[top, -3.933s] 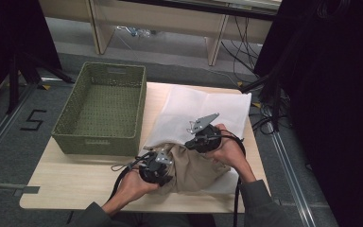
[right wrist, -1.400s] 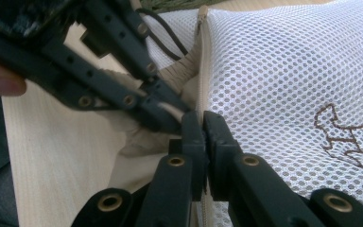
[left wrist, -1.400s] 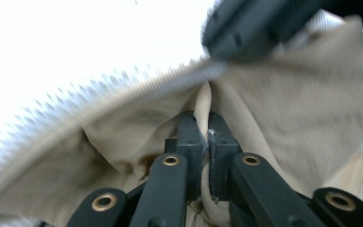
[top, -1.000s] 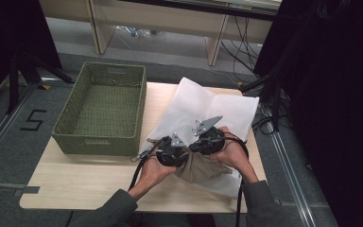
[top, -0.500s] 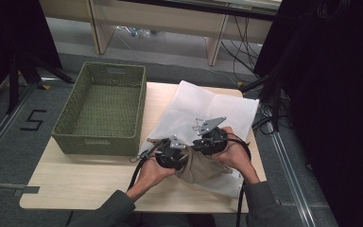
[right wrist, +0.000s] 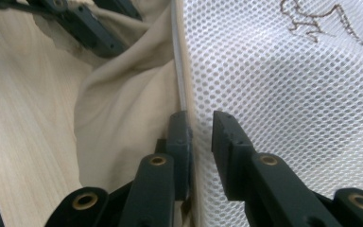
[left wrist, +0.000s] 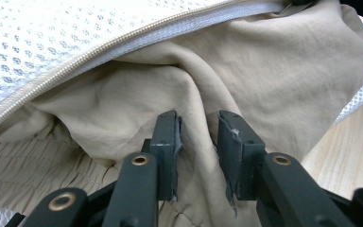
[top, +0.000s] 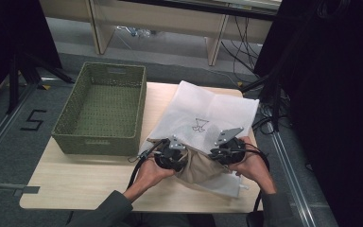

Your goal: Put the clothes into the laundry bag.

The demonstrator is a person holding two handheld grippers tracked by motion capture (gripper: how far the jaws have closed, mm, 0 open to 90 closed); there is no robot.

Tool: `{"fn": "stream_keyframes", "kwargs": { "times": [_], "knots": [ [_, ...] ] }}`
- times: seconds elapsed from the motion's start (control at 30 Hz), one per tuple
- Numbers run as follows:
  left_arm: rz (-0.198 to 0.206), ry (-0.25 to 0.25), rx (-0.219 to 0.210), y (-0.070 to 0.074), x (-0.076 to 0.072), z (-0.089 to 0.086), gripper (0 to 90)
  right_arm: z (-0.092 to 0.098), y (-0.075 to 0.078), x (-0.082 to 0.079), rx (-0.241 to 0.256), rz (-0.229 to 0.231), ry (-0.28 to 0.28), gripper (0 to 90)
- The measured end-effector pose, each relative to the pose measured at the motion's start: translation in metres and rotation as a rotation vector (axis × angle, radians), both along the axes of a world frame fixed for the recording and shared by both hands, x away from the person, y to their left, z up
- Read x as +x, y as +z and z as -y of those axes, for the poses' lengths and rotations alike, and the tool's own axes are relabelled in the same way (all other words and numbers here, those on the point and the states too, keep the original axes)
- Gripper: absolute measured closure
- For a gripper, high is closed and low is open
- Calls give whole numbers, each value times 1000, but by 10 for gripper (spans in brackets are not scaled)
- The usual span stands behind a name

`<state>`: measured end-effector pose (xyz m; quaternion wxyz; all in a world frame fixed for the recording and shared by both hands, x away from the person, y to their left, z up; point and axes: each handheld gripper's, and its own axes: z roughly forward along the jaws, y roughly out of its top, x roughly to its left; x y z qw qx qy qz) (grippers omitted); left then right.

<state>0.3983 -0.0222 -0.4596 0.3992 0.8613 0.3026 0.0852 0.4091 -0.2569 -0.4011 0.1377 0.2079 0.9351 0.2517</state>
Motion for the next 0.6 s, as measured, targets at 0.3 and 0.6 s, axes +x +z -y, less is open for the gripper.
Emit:
{"fn": "stream_keyframes", "kwargs": {
  "times": [0.3,0.6],
  "knots": [
    [-4,-11,1,0,0,1,669,-11,-11,0,-67,22,-4,754],
    [24,-26,-24,20,-12,-4,546,-9,-3,2,-47,25,-25,883]
  ]
}}
